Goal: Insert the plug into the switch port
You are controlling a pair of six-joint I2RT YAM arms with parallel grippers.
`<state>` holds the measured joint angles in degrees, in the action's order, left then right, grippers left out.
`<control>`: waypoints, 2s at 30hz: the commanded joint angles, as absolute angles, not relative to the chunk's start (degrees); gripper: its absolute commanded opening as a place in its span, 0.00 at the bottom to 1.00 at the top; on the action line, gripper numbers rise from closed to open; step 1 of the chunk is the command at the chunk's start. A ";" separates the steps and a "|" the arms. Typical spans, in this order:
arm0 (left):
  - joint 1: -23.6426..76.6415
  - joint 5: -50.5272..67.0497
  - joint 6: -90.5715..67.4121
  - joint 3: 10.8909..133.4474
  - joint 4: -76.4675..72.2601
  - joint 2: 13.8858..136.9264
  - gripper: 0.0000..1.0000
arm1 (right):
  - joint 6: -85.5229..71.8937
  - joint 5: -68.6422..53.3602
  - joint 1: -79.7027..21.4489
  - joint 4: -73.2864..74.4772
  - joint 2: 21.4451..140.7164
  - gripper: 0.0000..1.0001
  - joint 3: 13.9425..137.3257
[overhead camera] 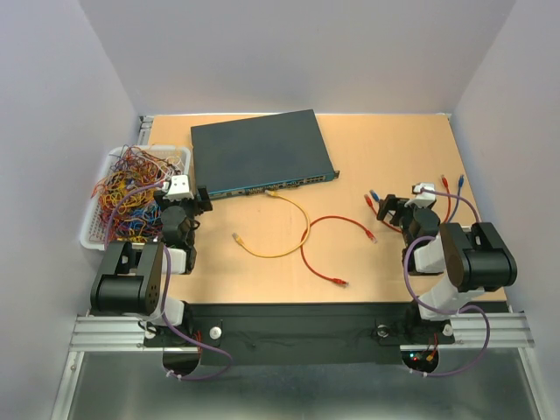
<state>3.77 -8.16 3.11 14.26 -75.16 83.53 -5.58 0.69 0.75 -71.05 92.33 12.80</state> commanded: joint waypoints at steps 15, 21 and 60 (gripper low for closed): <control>3.08 -9.58 3.87 14.06 -87.89 83.41 0.99 | -11.82 -7.14 -14.82 -19.76 73.01 1.00 45.83; 2.99 -9.67 3.69 14.15 -87.89 83.41 0.99 | -5.97 3.60 -32.60 -10.74 86.64 1.00 55.81; 3.08 -11.50 3.17 13.98 -88.07 83.15 0.99 | 0.18 11.61 -42.63 -6.33 123.13 0.36 79.02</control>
